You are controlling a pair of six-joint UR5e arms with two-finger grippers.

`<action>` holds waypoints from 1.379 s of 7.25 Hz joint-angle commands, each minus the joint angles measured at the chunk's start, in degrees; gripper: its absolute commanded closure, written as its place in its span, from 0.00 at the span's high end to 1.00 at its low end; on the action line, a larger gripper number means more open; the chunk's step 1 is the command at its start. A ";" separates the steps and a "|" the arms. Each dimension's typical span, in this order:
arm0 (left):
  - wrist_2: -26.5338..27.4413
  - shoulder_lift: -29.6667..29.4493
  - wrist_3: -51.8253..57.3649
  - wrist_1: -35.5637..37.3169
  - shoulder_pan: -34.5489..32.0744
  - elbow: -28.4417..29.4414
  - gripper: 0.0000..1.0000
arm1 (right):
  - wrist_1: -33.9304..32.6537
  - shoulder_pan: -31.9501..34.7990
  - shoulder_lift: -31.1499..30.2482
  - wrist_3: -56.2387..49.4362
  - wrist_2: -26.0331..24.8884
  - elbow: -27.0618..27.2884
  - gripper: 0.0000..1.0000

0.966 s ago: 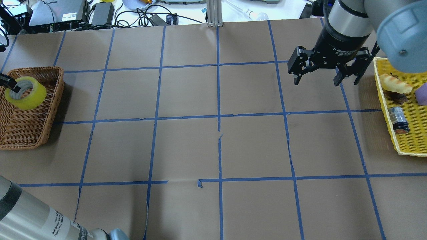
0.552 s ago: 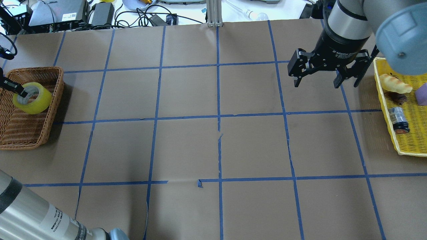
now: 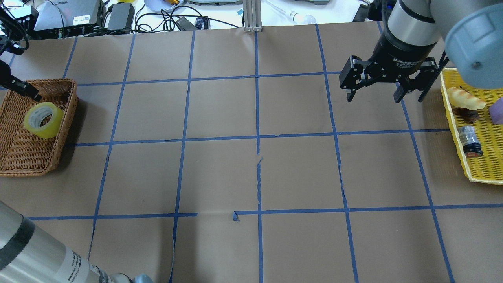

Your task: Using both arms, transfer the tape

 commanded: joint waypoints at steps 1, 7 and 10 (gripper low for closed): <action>0.34 8.87 -14.54 -10.61 -9.37 -0.30 0.58 | 0.06 -0.02 -0.25 0.00 0.04 0.03 1.00; 0.87 30.56 -53.12 -18.20 -34.82 -11.42 0.58 | 0.06 -0.02 -0.34 0.00 0.04 0.03 1.00; 3.16 35.19 -59.04 -18.91 -34.73 -14.81 0.79 | 0.14 0.07 -0.26 0.00 -0.13 0.11 1.00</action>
